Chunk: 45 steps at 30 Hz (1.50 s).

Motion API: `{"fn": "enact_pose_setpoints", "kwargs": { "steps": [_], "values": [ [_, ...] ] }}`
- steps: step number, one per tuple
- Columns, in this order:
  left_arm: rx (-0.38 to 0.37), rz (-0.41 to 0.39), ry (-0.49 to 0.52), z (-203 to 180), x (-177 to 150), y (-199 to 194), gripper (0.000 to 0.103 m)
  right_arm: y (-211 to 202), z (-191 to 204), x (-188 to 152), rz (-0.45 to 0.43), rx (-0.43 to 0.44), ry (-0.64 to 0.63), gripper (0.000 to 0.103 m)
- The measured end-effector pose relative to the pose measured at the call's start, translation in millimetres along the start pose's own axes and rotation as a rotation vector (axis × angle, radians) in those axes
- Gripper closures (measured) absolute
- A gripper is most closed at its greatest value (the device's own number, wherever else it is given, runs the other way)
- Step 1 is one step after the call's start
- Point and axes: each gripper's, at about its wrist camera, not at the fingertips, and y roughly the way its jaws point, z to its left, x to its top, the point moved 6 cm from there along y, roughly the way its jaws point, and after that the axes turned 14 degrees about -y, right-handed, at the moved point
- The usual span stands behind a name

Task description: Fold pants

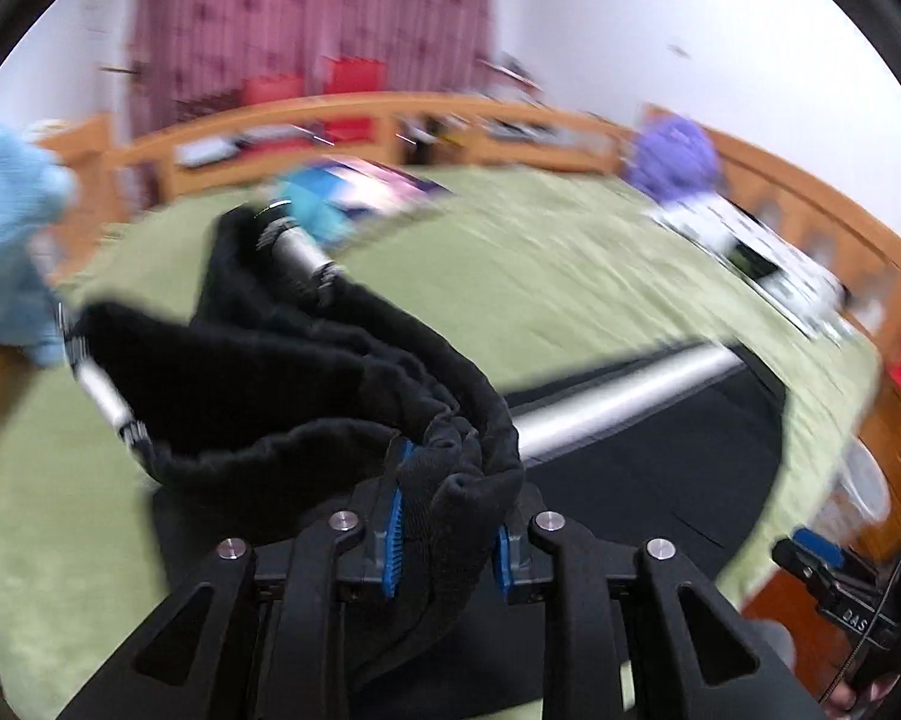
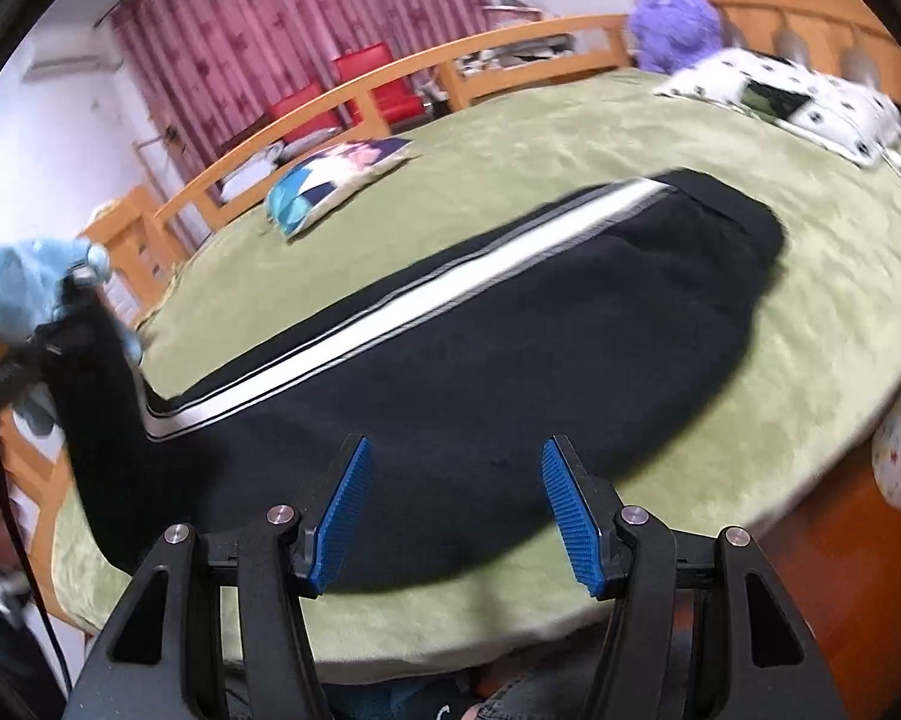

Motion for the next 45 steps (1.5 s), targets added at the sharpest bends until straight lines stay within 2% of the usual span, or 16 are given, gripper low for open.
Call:
{"fn": "enact_pose_setpoints", "kwargs": {
  "steps": [4, 5, 7, 10, 13, 17, 20, 25, 27, 29, 32, 34, 36, 41, 43, 45],
  "values": [
    [-0.046, 0.169, -0.020, -18.9, -34.3, 32.5, 0.070, -0.4, -20.8, -13.5, 0.011, -0.021, 0.045, 0.043],
    [-0.054, 0.183, -0.032, -15.3, -39.9, 30.1, 0.067, 3.2, -20.5, -14.9, 0.018, -0.014, 0.046, 0.043],
    [-0.075, 0.172, -0.059, -3.3, -43.7, 20.6, 0.054, 10.4, -16.3, -16.0, 0.032, -0.002, 0.037, 0.043],
    [-0.033, 0.092, -0.097, 33.7, -39.1, -3.3, 0.037, 21.8, 0.5, -11.9, 0.046, 0.049, 0.007, 0.043],
    [0.042, 0.048, -0.145, 77.8, -34.9, -20.8, 0.035, 34.5, 31.2, 0.0, 0.039, 0.132, -0.022, 0.043],
    [0.131, 0.060, -0.252, 134.7, -44.4, -31.8, 0.034, 58.8, 81.1, 9.6, 0.044, 0.230, -0.077, 0.043],
    [0.151, 0.098, -0.344, 171.4, -60.6, -35.1, 0.034, 80.1, 108.3, 6.6, 0.072, 0.251, -0.103, 0.043],
    [0.190, 0.106, -0.388, 201.1, -83.7, -45.1, 0.034, 94.1, 143.1, 9.9, 0.069, 0.236, -0.193, 0.049],
    [0.185, 0.104, -0.403, 208.1, -87.7, -50.0, 0.034, 97.2, 157.2, 13.2, 0.063, 0.199, -0.281, 0.054],
    [0.179, 0.113, -0.418, 212.2, -90.7, -50.8, 0.034, 105.3, 169.4, 11.5, 0.115, 0.212, -0.352, 0.057],
    [0.171, 0.115, -0.427, 212.6, -87.3, -46.6, 0.034, 110.8, 176.3, 6.7, 0.174, 0.158, -0.436, 0.073],
    [0.160, 0.122, -0.425, 209.0, -87.3, -41.7, 0.034, 103.7, 178.2, 2.7, 0.162, 0.153, -0.489, 0.081],
    [0.150, 0.143, -0.411, 203.1, -89.8, -35.8, 0.034, 90.8, 173.4, 0.2, 0.110, 0.178, -0.461, 0.084],
    [0.113, 0.142, -0.358, 184.2, -94.6, -38.5, 0.034, 47.4, 139.2, 7.2, -0.060, 0.224, -0.259, 0.084],
    [0.113, 0.138, -0.346, 181.1, -94.6, -38.5, 0.034, 55.0, 133.3, -6.6, -0.004, 0.220, -0.258, 0.075],
    [0.118, 0.150, -0.343, 179.8, -94.4, -34.5, 0.034, 78.0, 133.7, -27.4, 0.129, 0.198, -0.306, 0.071]
  ]
}}
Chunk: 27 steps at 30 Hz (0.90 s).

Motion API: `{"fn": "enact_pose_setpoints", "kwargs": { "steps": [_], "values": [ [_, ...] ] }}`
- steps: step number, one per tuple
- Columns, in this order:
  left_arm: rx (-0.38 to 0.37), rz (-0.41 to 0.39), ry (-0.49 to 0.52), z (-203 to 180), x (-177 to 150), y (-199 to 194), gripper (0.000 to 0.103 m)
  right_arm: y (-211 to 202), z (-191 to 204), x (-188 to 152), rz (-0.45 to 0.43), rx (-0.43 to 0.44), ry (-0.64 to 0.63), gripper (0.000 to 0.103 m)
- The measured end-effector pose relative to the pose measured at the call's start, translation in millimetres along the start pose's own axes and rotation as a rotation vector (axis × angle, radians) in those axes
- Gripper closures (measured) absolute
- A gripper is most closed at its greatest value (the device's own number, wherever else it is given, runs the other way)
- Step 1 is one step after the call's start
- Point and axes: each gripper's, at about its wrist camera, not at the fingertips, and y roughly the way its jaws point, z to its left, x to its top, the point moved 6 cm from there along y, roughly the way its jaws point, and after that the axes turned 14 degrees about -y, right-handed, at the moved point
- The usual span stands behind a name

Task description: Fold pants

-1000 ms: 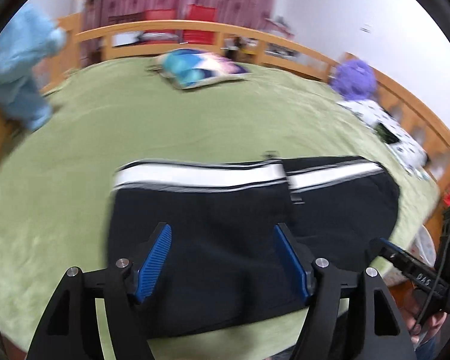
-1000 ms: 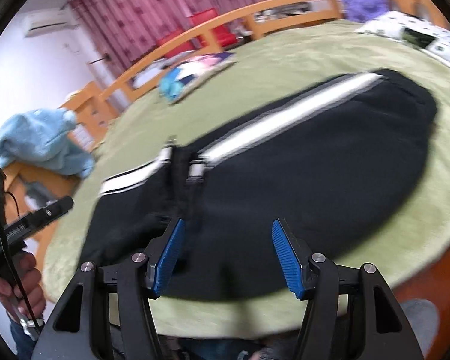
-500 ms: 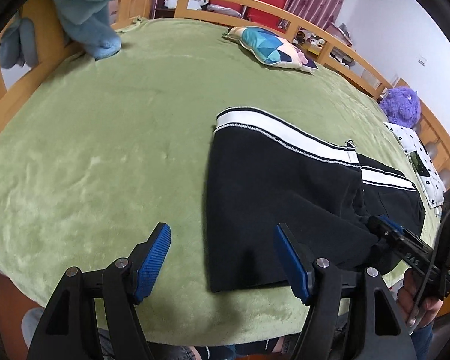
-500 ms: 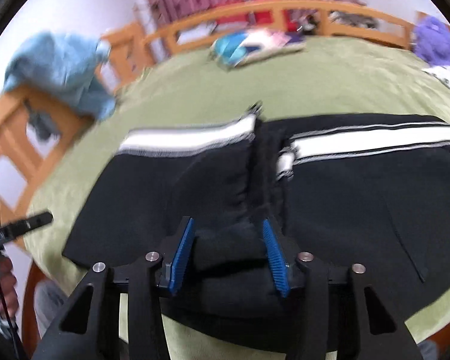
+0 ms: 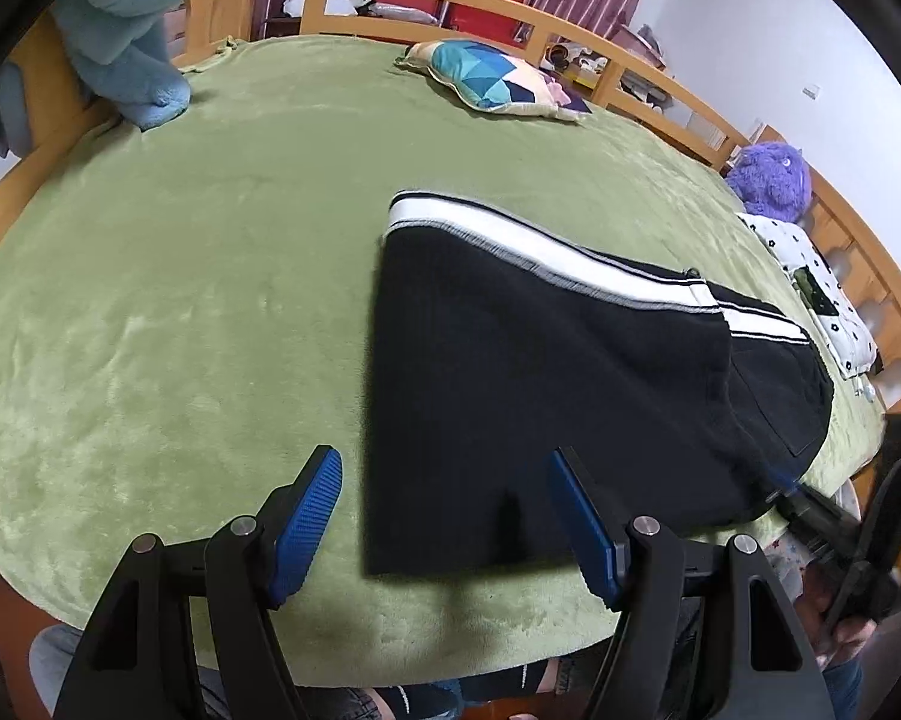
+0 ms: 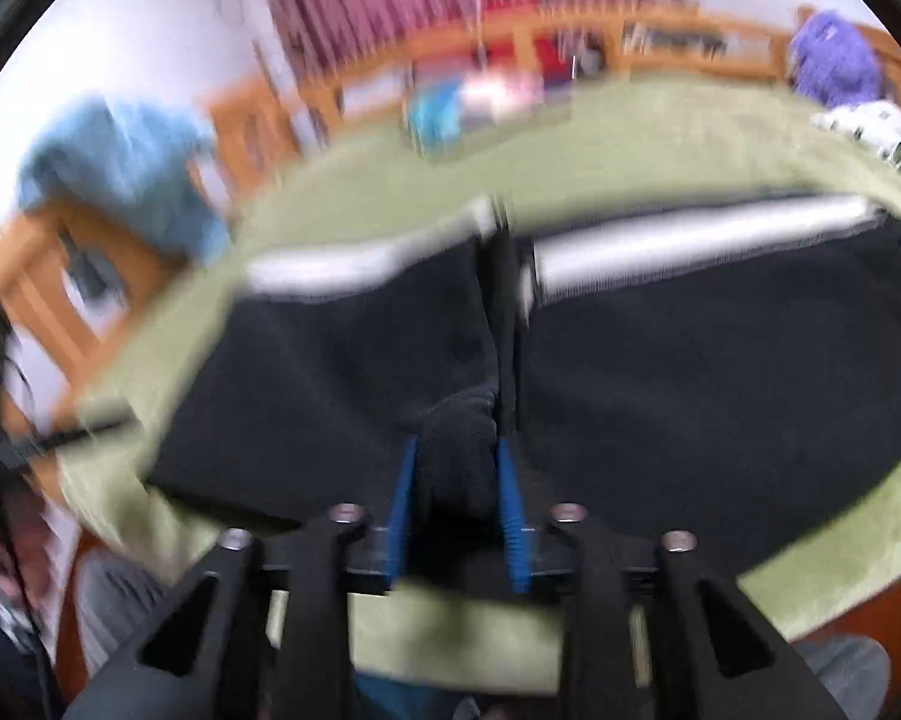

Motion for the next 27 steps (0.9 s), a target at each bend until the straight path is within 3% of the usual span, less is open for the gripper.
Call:
{"fn": "enact_pose_setpoints", "kwargs": {
  "steps": [1, 3, 6, 9, 15, 17, 19, 20, 21, 22, 23, 24, 26, 27],
  "values": [
    [0.006, 0.008, -0.003, -0.2, -0.2, 2.0, 0.034, 8.1, 1.3, -6.4, 0.043, -0.002, -0.023, 0.071],
    [0.002, 0.011, -0.005, 1.3, -0.7, 2.2, 0.034, 3.1, 3.1, -6.2, 0.029, 0.012, -0.049, 0.066],
    [0.015, 0.019, -0.002, 4.8, -1.2, 5.0, 0.034, -18.7, -2.3, 9.6, -0.075, 0.007, -0.047, 0.049],
    [0.023, 0.025, -0.010, 6.9, -0.2, 8.3, 0.034, -22.0, -8.6, 30.4, -0.135, 0.010, -0.034, 0.049],
    [0.034, 0.018, -0.018, 6.9, 8.6, 8.9, 0.034, 21.4, -19.1, 74.9, -0.113, -0.027, -0.071, 0.052],
    [0.036, 0.016, -0.018, 5.5, 12.4, 10.2, 0.034, 45.8, -21.4, 81.3, -0.034, -0.014, -0.086, 0.055],
    [0.034, 0.017, -0.011, 3.3, 14.4, 12.5, 0.034, 71.7, -20.6, 80.5, 0.061, 0.002, -0.112, 0.093],
    [0.034, 0.016, -0.002, 1.8, 14.7, 13.2, 0.034, 82.4, -22.3, 79.8, 0.102, 0.002, -0.125, 0.093],
    [0.034, 0.014, 0.003, 0.5, 14.3, 12.9, 0.034, 82.1, -27.3, 84.2, 0.076, -0.008, -0.127, 0.095],
    [0.029, 0.009, 0.007, -0.1, 14.2, 12.0, 0.034, 73.9, -35.4, 90.9, 0.007, 0.002, -0.086, 0.095],
    [0.020, 0.004, 0.010, -1.0, 14.1, 11.0, 0.034, 60.8, -49.6, 96.2, -0.071, 0.069, 0.018, 0.095],
    [0.014, 0.002, 0.011, -2.0, 14.5, 11.0, 0.034, 57.9, -59.8, 97.5, -0.087, 0.110, 0.096, 0.095],
    [0.008, 0.010, 0.013, -3.9, 15.0, 15.3, 0.034, 67.0, -66.1, 91.9, -0.049, 0.100, 0.135, 0.091],
    [0.011, 0.014, 0.012, -4.5, 15.4, 18.4, 0.034, 76.0, -62.5, 87.1, -0.002, 0.069, 0.100, 0.082]
  ]
}}
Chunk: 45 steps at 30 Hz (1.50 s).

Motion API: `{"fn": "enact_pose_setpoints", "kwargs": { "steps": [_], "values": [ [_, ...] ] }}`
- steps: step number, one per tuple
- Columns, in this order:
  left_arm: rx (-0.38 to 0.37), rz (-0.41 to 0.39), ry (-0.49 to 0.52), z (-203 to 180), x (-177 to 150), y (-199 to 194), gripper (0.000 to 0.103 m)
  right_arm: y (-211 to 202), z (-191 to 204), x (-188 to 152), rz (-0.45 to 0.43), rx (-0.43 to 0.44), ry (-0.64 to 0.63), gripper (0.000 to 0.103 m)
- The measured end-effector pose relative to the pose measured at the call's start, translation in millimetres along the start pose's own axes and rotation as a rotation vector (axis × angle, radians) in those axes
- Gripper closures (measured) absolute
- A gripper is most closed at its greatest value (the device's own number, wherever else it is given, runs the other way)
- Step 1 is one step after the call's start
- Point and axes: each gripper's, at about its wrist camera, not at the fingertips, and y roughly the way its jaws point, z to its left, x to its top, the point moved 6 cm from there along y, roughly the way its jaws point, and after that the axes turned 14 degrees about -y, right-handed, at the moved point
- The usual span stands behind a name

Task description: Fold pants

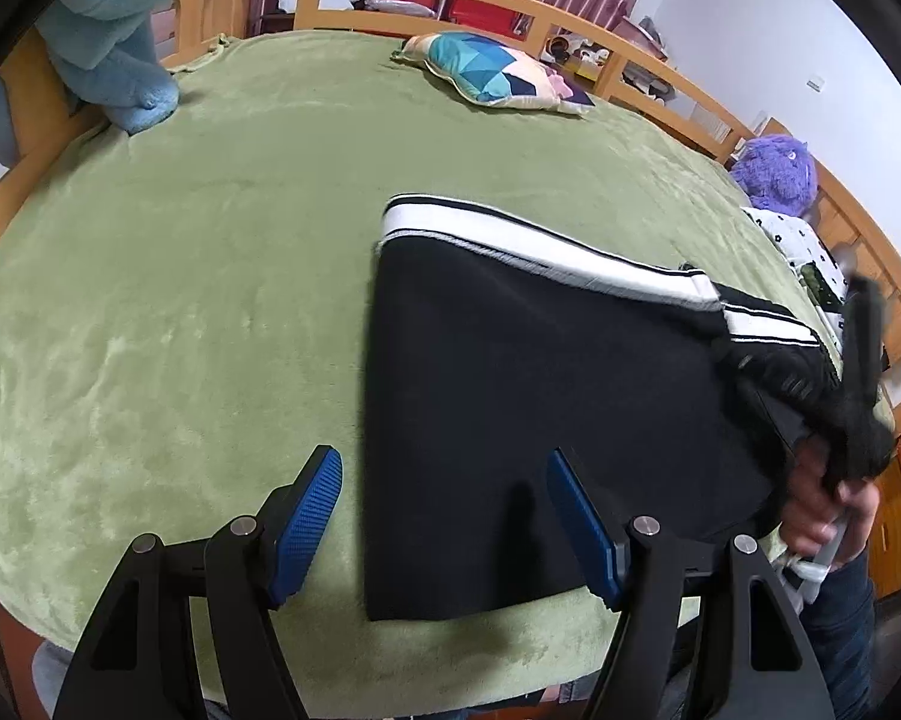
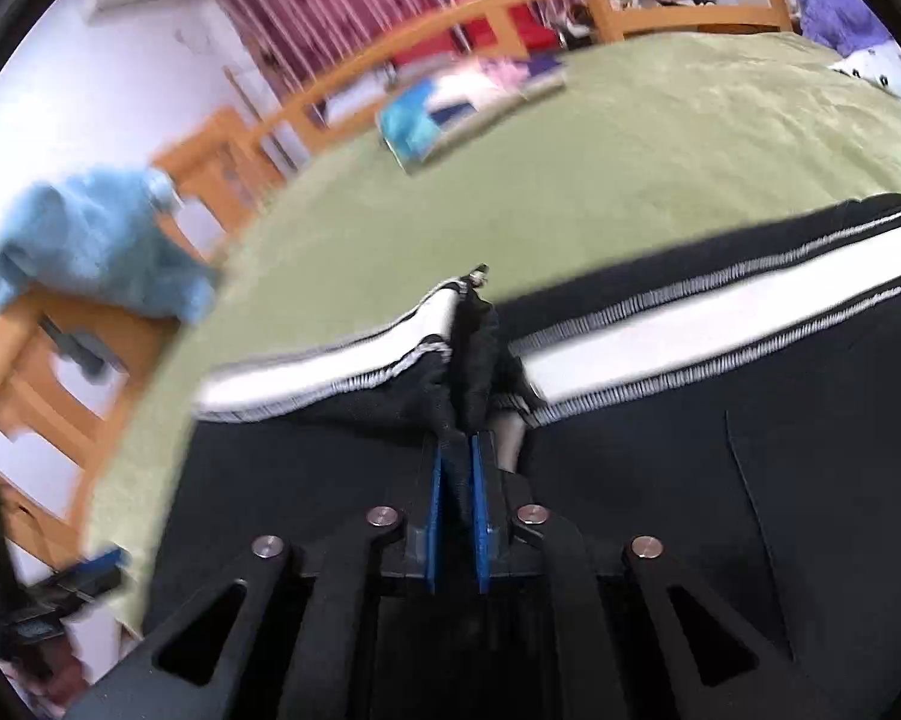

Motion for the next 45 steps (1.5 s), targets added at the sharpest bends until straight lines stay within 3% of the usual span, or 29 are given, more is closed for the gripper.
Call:
{"fn": "enact_pose_setpoints", "kwargs": {
  "steps": [1, 3, 5, 6, 7, 10, 14, 17, 22, 26, 35, 45],
  "values": [
    [0.002, 0.003, -0.003, 0.5, 0.0, 2.5, 0.034, 8.8, 4.3, -4.8, 0.052, -0.025, -0.038, 0.077],
    [0.002, 0.003, -0.008, 2.3, -0.1, 7.0, 0.034, 14.0, 11.9, -19.2, 0.128, -0.025, -0.106, 0.077],
    [-0.004, -0.022, -0.010, 4.9, 0.0, 8.5, 0.034, -9.0, 9.8, -25.3, 0.083, -0.018, -0.087, 0.066],
    [-0.001, -0.031, -0.011, 5.9, 0.6, 9.2, 0.035, -22.8, 7.1, -28.2, 0.048, -0.023, -0.071, 0.050],
    [0.001, -0.037, -0.010, 6.8, 1.9, 10.5, 0.035, -36.8, 3.8, -32.1, 0.015, -0.039, -0.063, 0.043],
    [0.010, -0.044, 0.006, 5.5, 8.2, 16.5, 0.035, -76.1, -14.9, -45.1, -0.069, -0.150, -0.047, 0.044],
    [0.022, 0.000, 0.007, 4.5, 18.5, 36.3, 0.035, -115.2, -70.9, -69.8, -0.014, -0.340, 0.007, 0.056],
    [0.025, 0.039, -0.009, 5.1, 23.7, 52.8, 0.035, -143.3, -128.5, -91.0, -0.043, -0.443, 0.130, 0.064],
    [0.038, 0.099, -0.009, 6.0, 23.5, 74.7, 0.035, -159.0, -192.0, -122.1, -0.001, -0.455, 0.295, 0.065],
    [0.043, 0.117, -0.012, 5.3, 25.7, 82.8, 0.034, -153.6, -214.8, -130.2, 0.003, -0.440, 0.340, 0.054],
    [0.067, 0.123, 0.038, -6.0, 33.6, 95.1, 0.030, -120.4, -248.6, -108.8, -0.008, -0.373, 0.343, 0.041],
    [0.021, 0.119, 0.043, -4.7, 49.2, 108.5, 0.029, -97.5, -275.6, -85.3, -0.067, -0.311, 0.388, 0.031]
  ]
}}
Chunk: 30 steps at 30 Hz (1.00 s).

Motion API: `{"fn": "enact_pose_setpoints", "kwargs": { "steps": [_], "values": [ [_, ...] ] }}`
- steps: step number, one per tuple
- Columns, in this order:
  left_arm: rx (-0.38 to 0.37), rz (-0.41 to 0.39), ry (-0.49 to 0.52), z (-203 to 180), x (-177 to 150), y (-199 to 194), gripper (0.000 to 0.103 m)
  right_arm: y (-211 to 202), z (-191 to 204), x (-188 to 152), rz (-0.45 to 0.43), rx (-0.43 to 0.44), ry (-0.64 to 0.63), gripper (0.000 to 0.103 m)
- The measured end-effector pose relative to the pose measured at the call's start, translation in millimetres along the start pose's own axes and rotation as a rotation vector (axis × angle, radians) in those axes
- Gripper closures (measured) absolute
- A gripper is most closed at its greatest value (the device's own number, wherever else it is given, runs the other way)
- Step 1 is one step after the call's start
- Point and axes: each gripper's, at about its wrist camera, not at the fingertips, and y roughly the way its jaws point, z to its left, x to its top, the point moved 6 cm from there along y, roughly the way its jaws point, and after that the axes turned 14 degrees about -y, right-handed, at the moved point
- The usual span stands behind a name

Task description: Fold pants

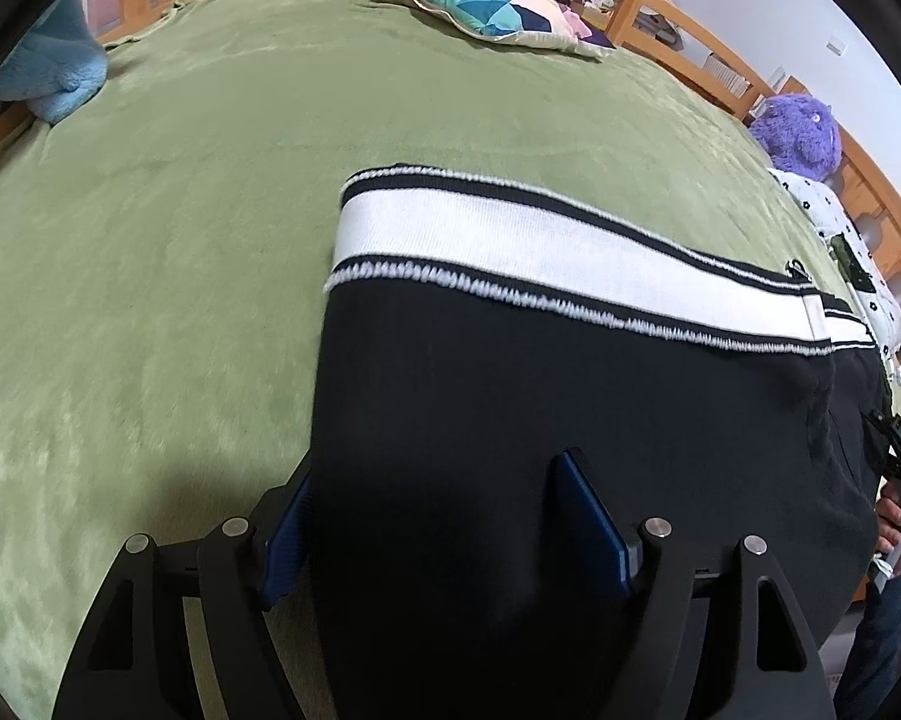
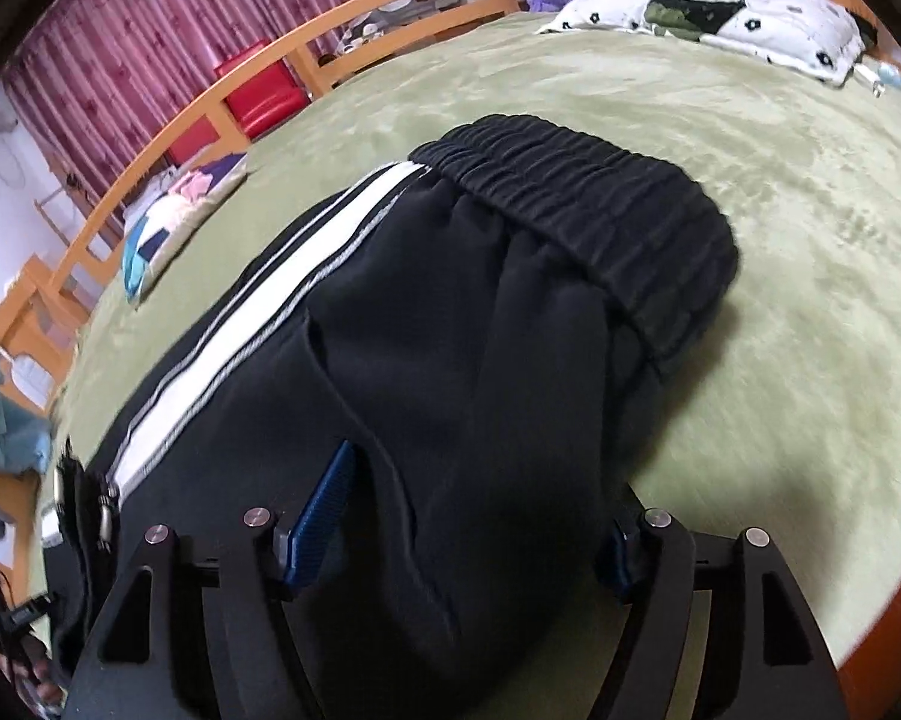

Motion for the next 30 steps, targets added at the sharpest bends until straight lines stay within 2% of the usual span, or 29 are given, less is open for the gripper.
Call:
{"fn": "enact_pose_setpoints", "kwargs": {
  "steps": [2, 3, 4, 5, 7, 9, 10, 13, 18, 22, 24, 27, 30],
  "values": [
    [-0.024, 0.007, -0.008, -2.7, 4.7, 3.4, 0.033, 8.5, 0.4, 8.8, -0.007, 0.020, 0.016, 0.031],
    [-0.040, 0.010, -0.020, -2.5, 7.0, 3.9, 0.041, 11.6, 1.4, 11.7, -0.006, 0.019, 0.015, 0.031],
    [-0.053, 0.012, -0.028, -2.4, 7.8, 4.1, 0.053, 14.1, 2.8, 14.5, -0.008, 0.018, 0.009, 0.034],
    [-0.074, 0.017, -0.040, -1.5, 9.2, 3.2, 0.060, 16.8, 4.5, 17.1, -0.011, 0.013, 0.004, 0.038],
    [-0.112, 0.019, -0.059, 0.5, 11.7, -1.8, 0.085, 16.5, 4.6, 19.7, -0.018, -0.001, 0.004, 0.076],
    [-0.147, -0.010, -0.031, -0.4, 14.1, -15.3, 0.092, 8.2, 5.6, 20.8, -0.031, 0.015, 0.034, 0.087],
    [-0.148, -0.019, -0.011, -2.0, 14.4, -21.6, 0.093, 0.9, 9.1, 22.6, -0.045, 0.009, 0.034, 0.088],
    [-0.181, -0.069, 0.013, -8.3, 20.3, -51.4, 0.093, -25.5, 40.0, 34.4, -0.083, -0.078, -0.070, 0.089],
    [-0.252, -0.116, -0.016, 1.4, 47.1, -90.3, 0.093, -83.3, 99.1, 68.5, -0.215, -0.077, -0.088, 0.089],
    [-0.176, -0.184, -0.007, 28.0, 69.0, -118.5, 0.093, -114.1, 148.8, 84.0, -0.295, 0.020, -0.101, 0.089],
    [-0.126, -0.226, -0.019, 55.6, 78.9, -137.5, 0.093, -118.9, 183.4, 82.5, -0.307, 0.091, -0.140, 0.089],
    [-0.068, -0.259, -0.062, 101.1, 92.8, -160.7, 0.093, -112.5, 229.0, 67.2, -0.303, 0.172, -0.198, 0.089],
    [0.009, -0.265, -0.092, 143.9, 93.9, -160.1, 0.092, -86.0, 254.5, 43.8, -0.262, 0.223, -0.225, 0.088]
  ]
}}
